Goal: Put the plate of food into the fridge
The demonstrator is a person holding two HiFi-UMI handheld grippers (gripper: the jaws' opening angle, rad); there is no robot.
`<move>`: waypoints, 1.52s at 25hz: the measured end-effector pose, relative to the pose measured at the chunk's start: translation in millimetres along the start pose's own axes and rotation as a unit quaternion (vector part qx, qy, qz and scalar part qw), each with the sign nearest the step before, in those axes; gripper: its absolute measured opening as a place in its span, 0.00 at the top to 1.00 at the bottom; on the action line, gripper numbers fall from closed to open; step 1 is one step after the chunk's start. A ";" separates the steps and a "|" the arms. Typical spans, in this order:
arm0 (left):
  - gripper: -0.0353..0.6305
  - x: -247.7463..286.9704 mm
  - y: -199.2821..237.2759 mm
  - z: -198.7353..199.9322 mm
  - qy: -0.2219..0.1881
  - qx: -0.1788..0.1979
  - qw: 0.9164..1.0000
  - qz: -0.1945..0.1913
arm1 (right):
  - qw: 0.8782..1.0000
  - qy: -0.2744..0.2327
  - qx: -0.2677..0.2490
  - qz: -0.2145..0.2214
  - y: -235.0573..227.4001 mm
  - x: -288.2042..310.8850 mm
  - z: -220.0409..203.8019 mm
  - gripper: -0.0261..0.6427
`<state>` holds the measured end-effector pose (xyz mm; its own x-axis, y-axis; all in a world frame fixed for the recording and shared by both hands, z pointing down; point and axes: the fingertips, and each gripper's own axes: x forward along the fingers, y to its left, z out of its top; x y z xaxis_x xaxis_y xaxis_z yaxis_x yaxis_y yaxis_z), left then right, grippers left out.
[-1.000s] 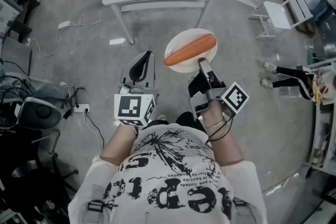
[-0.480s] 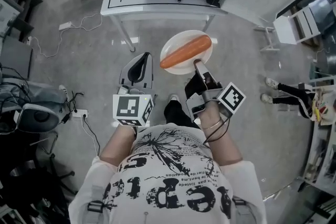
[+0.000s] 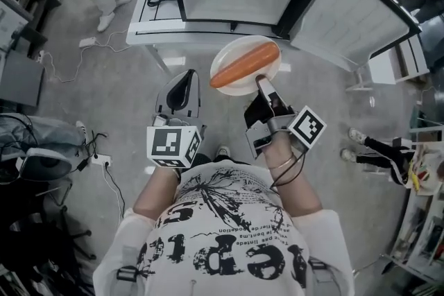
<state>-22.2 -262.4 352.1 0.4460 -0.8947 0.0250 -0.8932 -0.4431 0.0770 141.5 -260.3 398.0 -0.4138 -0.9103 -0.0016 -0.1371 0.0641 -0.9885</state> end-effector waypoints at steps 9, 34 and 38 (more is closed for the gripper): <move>0.94 57.5 19.0 -4.9 0.012 -0.003 1.000 0.005 | 1.000 -0.003 0.018 -0.013 -18.8 43.0 32.4 0.93; 0.94 261.8 105.4 22.9 0.016 0.024 0.987 -0.155 | 0.986 -0.164 0.015 -0.019 1.5 198.9 117.3 0.93; 0.94 275.3 110.9 18.8 0.023 0.021 0.986 -0.163 | 0.984 -0.178 0.024 -0.022 3.0 214.5 128.7 0.93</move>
<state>0.5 -558.9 348.9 0.7116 -0.7007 0.0508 -0.7025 -0.7101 0.0465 168.2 -508.0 375.2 -0.0660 -0.9978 -0.0026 -0.1027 0.0094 -0.9947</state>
